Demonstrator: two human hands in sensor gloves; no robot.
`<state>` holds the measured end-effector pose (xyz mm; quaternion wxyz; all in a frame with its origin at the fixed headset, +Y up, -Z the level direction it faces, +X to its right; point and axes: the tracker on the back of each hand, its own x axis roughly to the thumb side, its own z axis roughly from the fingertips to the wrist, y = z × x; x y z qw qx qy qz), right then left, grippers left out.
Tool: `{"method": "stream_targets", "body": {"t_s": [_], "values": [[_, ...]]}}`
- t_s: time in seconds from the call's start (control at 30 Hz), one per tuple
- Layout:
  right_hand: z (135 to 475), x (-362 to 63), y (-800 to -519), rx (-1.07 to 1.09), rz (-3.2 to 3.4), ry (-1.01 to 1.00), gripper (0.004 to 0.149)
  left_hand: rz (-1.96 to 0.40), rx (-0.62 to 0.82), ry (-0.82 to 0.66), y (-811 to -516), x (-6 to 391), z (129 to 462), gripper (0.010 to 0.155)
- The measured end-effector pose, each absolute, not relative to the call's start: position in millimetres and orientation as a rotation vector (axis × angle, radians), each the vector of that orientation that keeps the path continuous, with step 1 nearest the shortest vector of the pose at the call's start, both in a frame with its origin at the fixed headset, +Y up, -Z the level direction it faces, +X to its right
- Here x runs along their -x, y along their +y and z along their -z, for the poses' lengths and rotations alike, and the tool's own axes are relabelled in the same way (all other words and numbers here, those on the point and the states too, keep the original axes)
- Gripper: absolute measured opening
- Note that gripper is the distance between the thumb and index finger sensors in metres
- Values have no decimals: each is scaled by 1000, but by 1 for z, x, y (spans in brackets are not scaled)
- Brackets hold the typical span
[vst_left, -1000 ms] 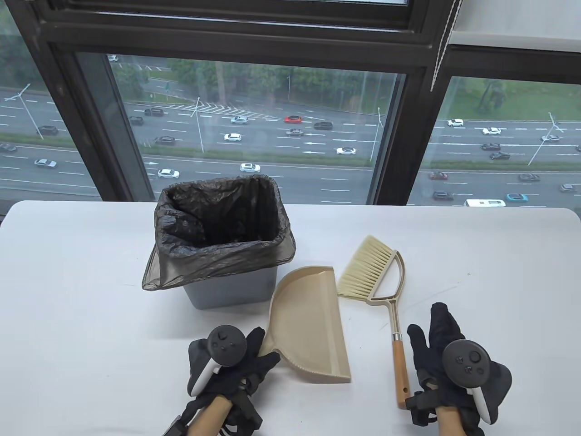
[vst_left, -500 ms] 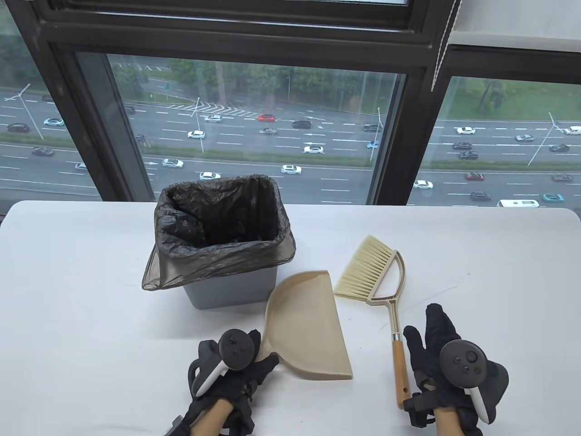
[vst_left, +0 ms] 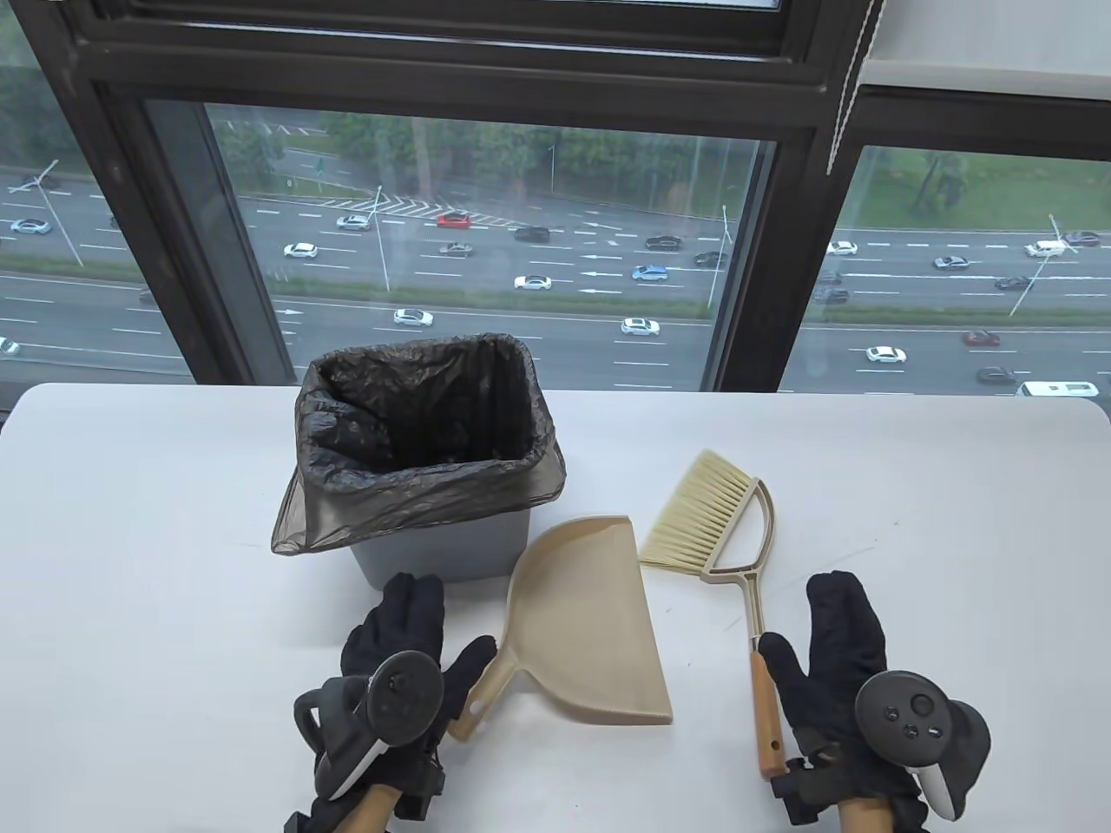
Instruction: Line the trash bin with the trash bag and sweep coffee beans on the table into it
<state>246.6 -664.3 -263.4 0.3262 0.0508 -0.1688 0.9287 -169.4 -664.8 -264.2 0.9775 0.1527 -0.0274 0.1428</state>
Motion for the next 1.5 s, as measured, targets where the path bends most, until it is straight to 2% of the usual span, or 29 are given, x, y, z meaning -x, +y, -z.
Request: {"method": "stream_targets", "body": {"t_s": [0.2,0.37,0.5,0.63,0.73,0.9,1.0,1.23,1.5], "values": [[252,-220,-659,-347,-2476,-424,79,-233,-466,-171,-643,152,236,89],[248,-195,-661,-470,-2545,-339,79,-209,-511,-264,-639,139,222,90],[250,-178,-672,-524,-2616,-234,79,-224,-466,-303,-644,130,220,89],[260,-168,-692,-466,-2667,-85,78,-234,-333,-318,-665,120,234,88],[269,-166,-709,-414,-2721,56,78,-184,-223,-275,-683,118,248,84],[278,-172,-720,-310,-2750,103,78,-249,-125,-225,-696,124,260,82],[282,-176,-721,-273,-2755,79,83,-247,-119,-241,-696,123,259,82],[278,-175,-713,-297,-2724,38,82,-238,-131,-252,-694,118,253,82],[277,-170,-713,-356,-2696,79,83,-233,-131,-247,-693,118,253,81]]}}
